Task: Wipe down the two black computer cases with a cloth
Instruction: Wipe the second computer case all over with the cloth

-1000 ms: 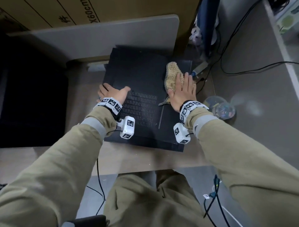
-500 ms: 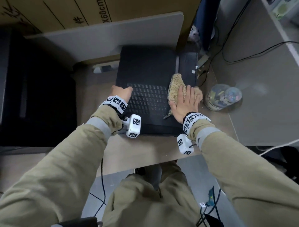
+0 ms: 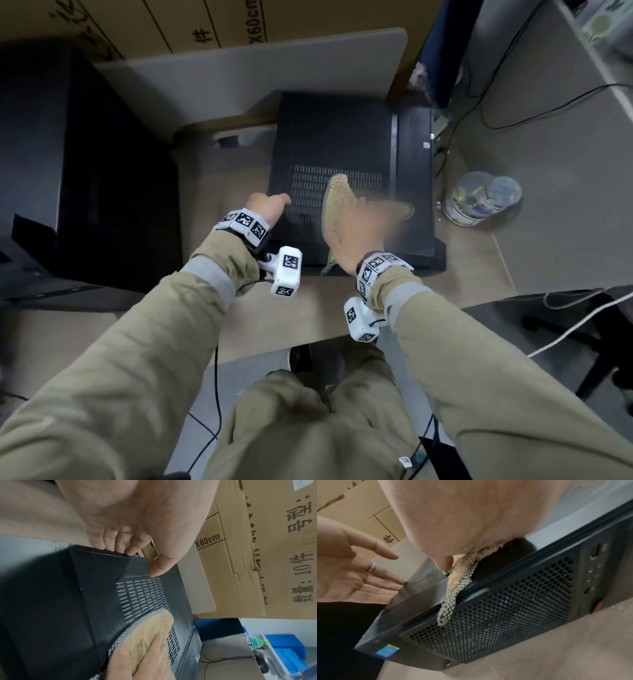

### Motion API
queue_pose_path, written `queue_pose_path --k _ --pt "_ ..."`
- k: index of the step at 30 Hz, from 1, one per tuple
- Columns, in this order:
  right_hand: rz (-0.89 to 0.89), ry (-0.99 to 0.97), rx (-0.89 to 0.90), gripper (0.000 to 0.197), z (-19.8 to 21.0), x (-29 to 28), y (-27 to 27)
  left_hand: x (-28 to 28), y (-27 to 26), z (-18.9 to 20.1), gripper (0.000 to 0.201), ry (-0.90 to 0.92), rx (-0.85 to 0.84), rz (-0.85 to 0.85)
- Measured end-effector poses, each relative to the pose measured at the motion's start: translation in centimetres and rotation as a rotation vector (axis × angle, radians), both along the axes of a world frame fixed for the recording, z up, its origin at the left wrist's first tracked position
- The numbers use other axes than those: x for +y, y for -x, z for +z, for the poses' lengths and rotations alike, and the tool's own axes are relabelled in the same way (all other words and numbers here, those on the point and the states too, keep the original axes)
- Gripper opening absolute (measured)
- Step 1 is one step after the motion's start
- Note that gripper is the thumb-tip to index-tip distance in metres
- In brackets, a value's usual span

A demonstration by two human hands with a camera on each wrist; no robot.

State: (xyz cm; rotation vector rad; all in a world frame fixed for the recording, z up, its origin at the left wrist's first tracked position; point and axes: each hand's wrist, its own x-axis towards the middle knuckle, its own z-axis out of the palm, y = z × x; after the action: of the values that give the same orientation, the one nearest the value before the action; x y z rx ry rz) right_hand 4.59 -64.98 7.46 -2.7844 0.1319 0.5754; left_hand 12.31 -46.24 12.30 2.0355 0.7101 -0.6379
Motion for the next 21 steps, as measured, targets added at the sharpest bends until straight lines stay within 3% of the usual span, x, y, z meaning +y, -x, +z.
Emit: queue_pose_path --k 3,10,14,18,21 --pt "0.066 -0.026 0.019 0.073 0.2 1.2 -1.0 -0.2 0.1 -0.8 0.052 -0.016 -0.019 -0.023" --pt "0.160 -0.023 -0.021 0.074 -0.3 2.9 -3.8 0.8 -1.9 -0.9 0.057 0.002 0.028 -0.046" --pt "0.213 -0.040 -0.024 0.076 -0.4 2.2 -7.4 0.9 -3.2 -1.6 0.054 0.002 0.086 -0.015" --pt "0.241 -0.066 -0.021 0.078 -0.4 1.1 -11.3 -0.1 -4.3 -2.6 0.071 -0.023 0.143 0.006" --pt "0.264 -0.072 -0.014 0.077 -0.3 0.3 -13.8 -1.4 -6.0 -3.0 0.062 0.005 0.152 0.074"
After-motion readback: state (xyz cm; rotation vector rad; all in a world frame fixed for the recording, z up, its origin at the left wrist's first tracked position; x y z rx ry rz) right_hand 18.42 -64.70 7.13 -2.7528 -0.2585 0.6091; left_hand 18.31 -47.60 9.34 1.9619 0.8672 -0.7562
